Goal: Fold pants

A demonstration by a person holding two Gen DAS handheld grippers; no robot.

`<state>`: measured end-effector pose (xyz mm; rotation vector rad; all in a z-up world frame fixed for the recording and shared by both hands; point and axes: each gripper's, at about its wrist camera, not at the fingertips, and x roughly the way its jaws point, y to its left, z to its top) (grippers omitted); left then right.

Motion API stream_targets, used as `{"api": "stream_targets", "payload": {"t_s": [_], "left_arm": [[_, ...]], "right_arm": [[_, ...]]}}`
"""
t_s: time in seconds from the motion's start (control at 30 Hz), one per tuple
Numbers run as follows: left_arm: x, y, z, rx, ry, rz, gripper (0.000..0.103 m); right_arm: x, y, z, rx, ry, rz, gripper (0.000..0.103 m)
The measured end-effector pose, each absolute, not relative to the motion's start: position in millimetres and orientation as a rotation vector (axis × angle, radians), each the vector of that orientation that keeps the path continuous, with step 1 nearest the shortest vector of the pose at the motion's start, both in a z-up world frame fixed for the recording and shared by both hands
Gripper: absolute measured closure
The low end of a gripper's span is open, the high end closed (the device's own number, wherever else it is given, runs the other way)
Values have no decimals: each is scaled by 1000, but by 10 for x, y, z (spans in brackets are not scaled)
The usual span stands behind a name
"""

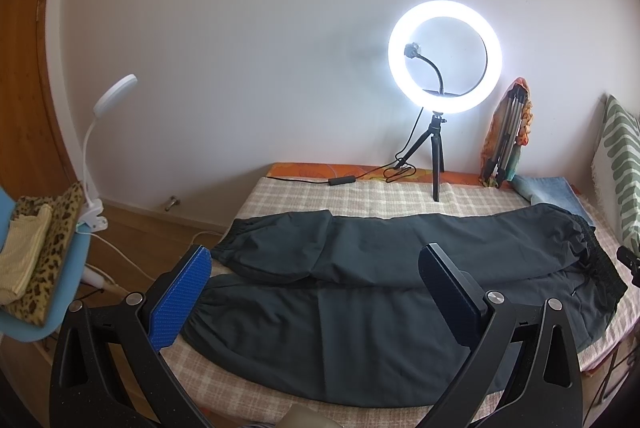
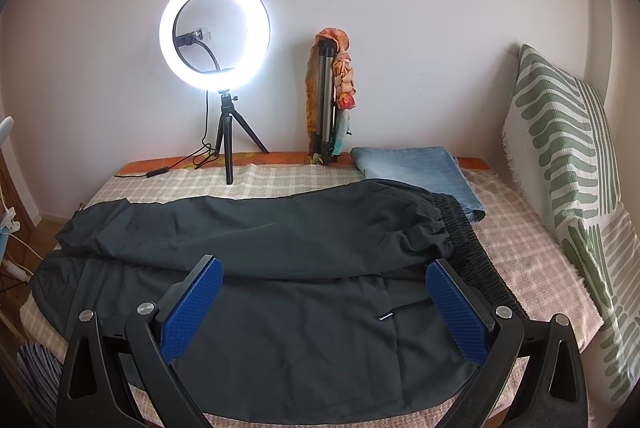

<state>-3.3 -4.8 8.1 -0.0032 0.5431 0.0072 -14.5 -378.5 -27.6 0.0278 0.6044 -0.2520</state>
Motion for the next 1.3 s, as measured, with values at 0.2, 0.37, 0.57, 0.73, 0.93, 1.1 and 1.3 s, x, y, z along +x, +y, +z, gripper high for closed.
{"api": "stream_targets", "payload": {"t_s": [0.2, 0.37, 0.57, 0.73, 0.93, 1.1, 1.3], "left_arm": [[-35, -51, 78, -2, 544, 7, 0], [-15, -52, 74, 2, 546, 3, 0], [39, -67, 53, 15, 549, 7, 0], [129, -58, 30, 36, 553, 25, 0], [338, 83, -69, 22, 598, -11, 0], [585, 301, -204, 47, 627, -6, 0], [1018, 688, -413, 64, 680, -15, 0]], "right_arm": [[-144, -3790, -279, 28, 604, -249, 0], [-125, -3800, -299, 31, 607, -247, 0], [-102, -3829, -336, 38, 611, -243, 0], [-46, -3871, -369, 37, 618, -233, 0], [103, -3907, -397, 11, 617, -214, 0], [296, -3918, -383, -20, 616, -171, 0], [678, -3918, -424, -91, 617, -100, 0]]}}
